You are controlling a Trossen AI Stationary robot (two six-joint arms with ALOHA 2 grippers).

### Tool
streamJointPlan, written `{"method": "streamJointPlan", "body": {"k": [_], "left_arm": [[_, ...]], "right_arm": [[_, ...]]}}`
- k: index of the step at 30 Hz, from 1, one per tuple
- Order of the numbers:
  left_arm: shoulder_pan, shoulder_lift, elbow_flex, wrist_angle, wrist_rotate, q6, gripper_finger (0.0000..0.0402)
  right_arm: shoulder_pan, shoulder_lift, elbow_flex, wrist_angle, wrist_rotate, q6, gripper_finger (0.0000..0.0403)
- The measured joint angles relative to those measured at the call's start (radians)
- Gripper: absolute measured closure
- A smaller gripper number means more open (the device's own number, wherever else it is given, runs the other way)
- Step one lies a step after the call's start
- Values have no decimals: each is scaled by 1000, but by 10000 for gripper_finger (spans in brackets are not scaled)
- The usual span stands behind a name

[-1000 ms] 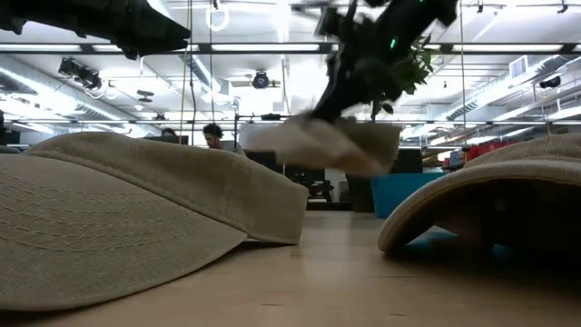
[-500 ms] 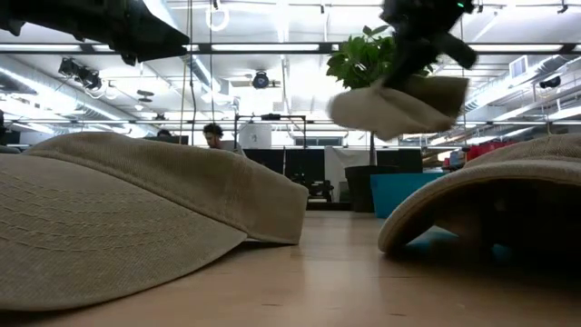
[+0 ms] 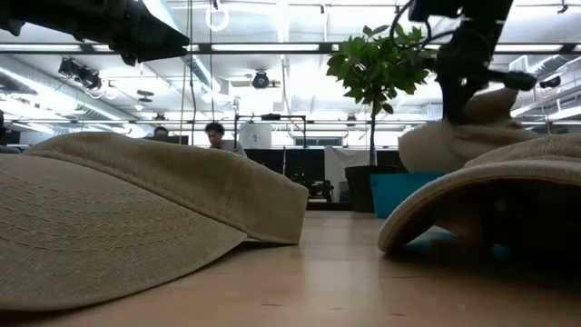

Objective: Pick & Place hat
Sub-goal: Put the top brown cap into the blue bin

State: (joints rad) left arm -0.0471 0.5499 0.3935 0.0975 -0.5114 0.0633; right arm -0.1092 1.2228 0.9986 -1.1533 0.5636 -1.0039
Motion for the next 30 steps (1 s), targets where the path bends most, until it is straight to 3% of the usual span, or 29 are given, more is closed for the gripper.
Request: {"method": "streamJointPlan", "body": {"k": [13, 24, 30], "left_arm": [[0, 0, 0, -1, 0, 0, 177], [0, 0, 0, -1, 0, 0, 177], [0, 0, 0, -1, 0, -1, 177]], "right_arm": [[-32, -1, -246, 328, -102, -96, 396], [-74, 0, -317, 444, -131, 223, 391], [-92, 0, -317, 444, -112, 251, 343]]}}
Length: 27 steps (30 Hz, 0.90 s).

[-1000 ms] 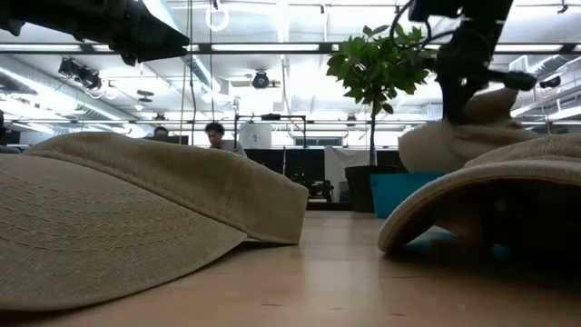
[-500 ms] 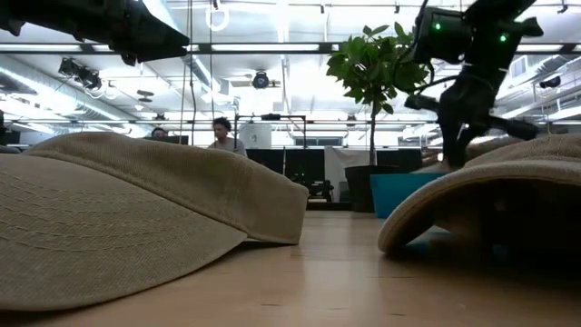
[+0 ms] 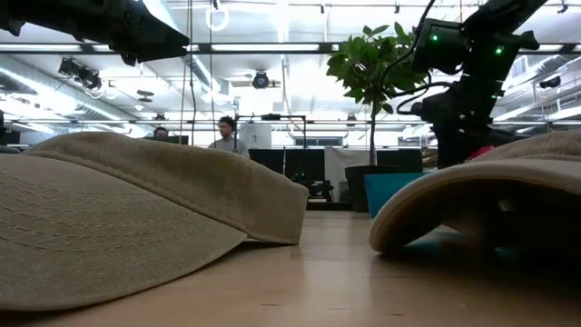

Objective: Pick & Place hat
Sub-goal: Put the top brown cap into the blue bin, then put the right brown cap into the blue bin

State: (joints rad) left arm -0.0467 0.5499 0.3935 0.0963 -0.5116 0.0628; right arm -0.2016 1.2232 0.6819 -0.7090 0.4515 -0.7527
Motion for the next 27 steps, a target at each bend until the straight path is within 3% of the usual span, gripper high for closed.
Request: {"method": "streamJointPlan", "body": {"k": [4, 8, 15, 18, 23, 27], "left_arm": [[0, 0, 0, 0, 0, 0, 177], [0, 0, 0, 0, 0, 1, 177], [0, 0, 0, 0, 0, 1, 177], [0, 0, 0, -1, 0, 0, 177], [0, 0, 0, -7, 0, 0, 177], [0, 0, 0, -7, 0, 0, 177]], "right_arm": [[0, 0, 2, -6, 71, 116, 295], [8, 0, 38, -72, 79, 204, 248], [122, 1, 226, -207, 74, 360, 208], [186, 0, 345, -227, -41, 471, 207], [290, 0, 501, -187, -392, 706, 211], [419, 3, 517, -139, -470, 745, 216]]}}
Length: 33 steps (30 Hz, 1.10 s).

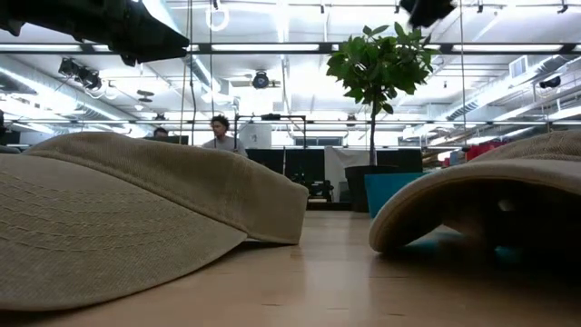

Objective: Pick & Place hat
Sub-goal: Put the right brown cap into the blue bin

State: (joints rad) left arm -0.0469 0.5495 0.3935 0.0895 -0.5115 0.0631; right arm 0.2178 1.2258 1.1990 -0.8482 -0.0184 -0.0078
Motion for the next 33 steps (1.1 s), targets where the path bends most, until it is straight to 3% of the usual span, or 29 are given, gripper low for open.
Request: {"method": "streamJointPlan", "body": {"k": [5, 11, 21, 27, 33], "left_arm": [[0, 0, 0, -12, 0, 0, 177], [0, 0, 0, -13, 0, 0, 177], [0, 0, 0, -19, 0, -30, 177], [0, 0, 0, -81, 0, -86, 177], [0, 0, 0, -134, 0, -137, 177]], "right_arm": [[147, 60, -58, 45, 0, 0, 215], [236, 216, -102, 95, 1, -87, 215], [261, 478, -102, 207, 6, -358, 215], [261, 543, -102, 260, 86, -450, 215], [247, 607, -102, 286, 90, -486, 224]]}}
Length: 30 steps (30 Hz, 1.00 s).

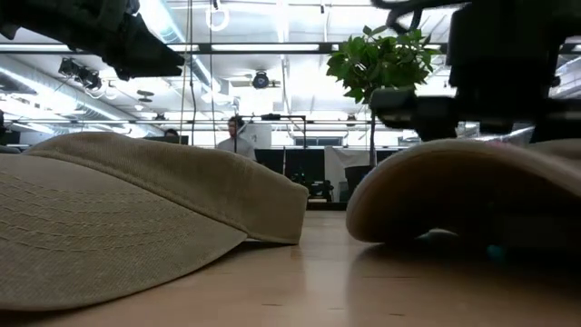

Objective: Pick & Place hat
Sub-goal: Put the right brown cap into the blue bin

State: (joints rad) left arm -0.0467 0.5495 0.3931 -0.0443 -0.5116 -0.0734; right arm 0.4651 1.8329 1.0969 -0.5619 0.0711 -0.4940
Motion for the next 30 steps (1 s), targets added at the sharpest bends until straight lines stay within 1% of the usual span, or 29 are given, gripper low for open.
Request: {"method": "streamJointPlan", "body": {"k": [2, 4, 7, 9, 10, 11, 15, 20, 26, 30], "left_arm": [[0, 0, 0, 1, 0, -1, 177], [0, 0, 0, 1, 0, -1, 177], [0, 0, 0, -1, 0, 2, 177], [0, 0, 0, -1, 0, 5, 177], [0, 0, 0, -1, 0, 5, 177], [0, 0, 0, -1, 0, 6, 177], [0, 0, 0, -2, 0, 6, 177], [0, 0, 0, -2, 0, 6, 177], [0, 0, 0, 0, 0, 6, 177], [0, 0, 0, 0, 0, 6, 177]], "right_arm": [[-3, 13, 1, 12, 2, -14, 239], [-6, 19, 1, 21, 3, -30, 266], [-14, 20, 1, 31, -3, -34, 327], [-20, 20, 1, 32, -9, -3, 374], [-23, 19, 1, 29, -12, 17, 385], [-25, 16, 2, 21, -15, 42, 388], [-33, -21, 0, -10, -27, 136, 373], [-45, -143, 23, -63, -8, 255, 392], [-82, -339, 52, -238, 154, 470, 386], [-117, -465, 52, -391, 298, 582, 386]]}}
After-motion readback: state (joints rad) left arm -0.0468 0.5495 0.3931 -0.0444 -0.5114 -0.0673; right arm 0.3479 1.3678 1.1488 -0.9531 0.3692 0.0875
